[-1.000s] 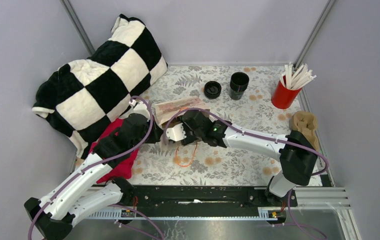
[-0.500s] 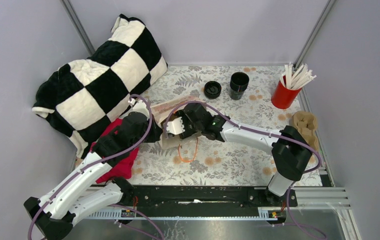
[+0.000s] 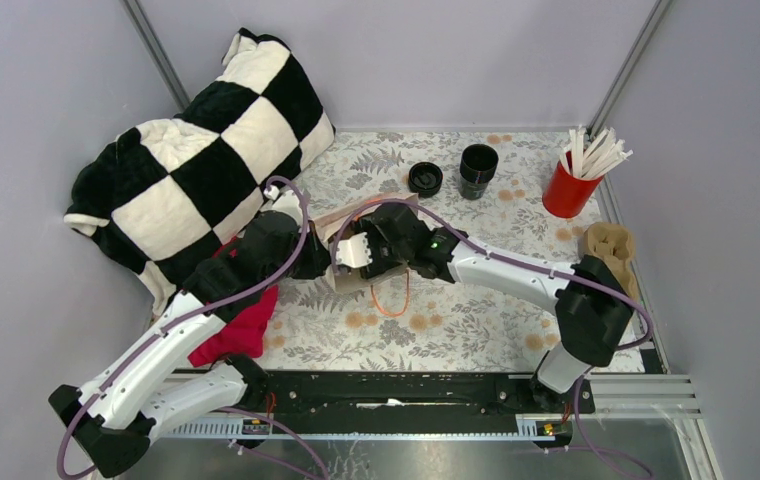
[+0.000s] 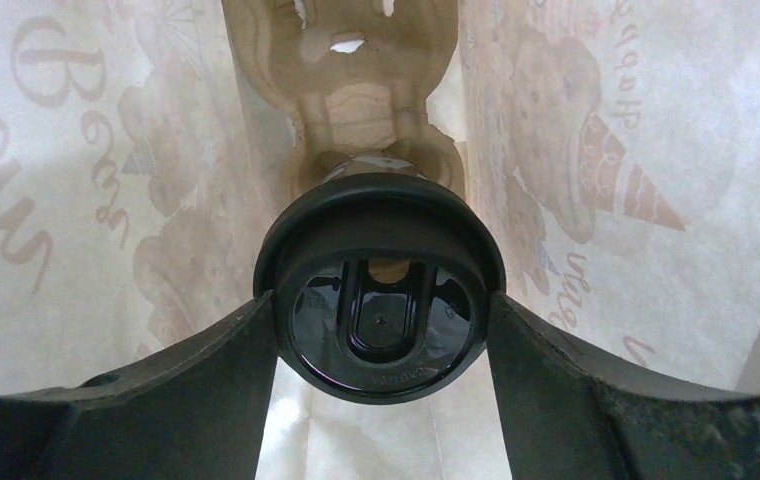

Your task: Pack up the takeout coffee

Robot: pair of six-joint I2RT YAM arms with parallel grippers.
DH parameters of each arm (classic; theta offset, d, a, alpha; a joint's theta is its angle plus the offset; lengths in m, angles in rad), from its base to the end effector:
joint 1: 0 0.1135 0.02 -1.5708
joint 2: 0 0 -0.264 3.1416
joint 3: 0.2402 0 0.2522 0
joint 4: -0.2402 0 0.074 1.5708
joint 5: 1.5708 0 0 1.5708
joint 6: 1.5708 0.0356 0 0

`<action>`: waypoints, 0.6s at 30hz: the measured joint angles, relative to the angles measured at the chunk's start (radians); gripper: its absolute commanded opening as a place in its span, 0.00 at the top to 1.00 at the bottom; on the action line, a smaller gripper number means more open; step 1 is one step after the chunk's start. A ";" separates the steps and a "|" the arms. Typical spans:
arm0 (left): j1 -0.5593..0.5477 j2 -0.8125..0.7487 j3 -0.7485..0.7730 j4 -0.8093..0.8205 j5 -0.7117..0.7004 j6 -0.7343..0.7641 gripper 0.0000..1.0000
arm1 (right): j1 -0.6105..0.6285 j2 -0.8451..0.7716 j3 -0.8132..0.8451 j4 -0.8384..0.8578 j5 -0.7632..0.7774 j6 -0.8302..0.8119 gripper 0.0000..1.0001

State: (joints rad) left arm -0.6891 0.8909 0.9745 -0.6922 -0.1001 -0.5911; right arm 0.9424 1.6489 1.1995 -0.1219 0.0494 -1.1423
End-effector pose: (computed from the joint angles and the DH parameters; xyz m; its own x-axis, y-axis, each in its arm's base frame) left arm 0.1434 -0.1135 0.3365 -0.6837 -0.1552 -0.7131 0.2269 0.8835 -0.4098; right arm 0.2245 0.3059 0.2651 0.5806 -0.7464 -0.3252 -0.6147 -0.1400 -0.7762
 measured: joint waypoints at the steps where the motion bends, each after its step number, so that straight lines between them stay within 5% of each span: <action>1: 0.000 0.000 0.006 -0.007 0.007 0.000 1.00 | 0.000 -0.005 0.002 -0.011 -0.007 0.005 0.65; 18: 0.000 0.008 0.056 -0.151 0.115 0.019 1.00 | 0.071 -0.100 0.046 -0.288 -0.042 -0.008 0.66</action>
State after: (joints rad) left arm -0.6891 0.8989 1.0306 -0.8433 0.0147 -0.5716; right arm 1.0138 1.5490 1.2453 -0.4099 0.0074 -1.1507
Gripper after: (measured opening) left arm 0.005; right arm 0.764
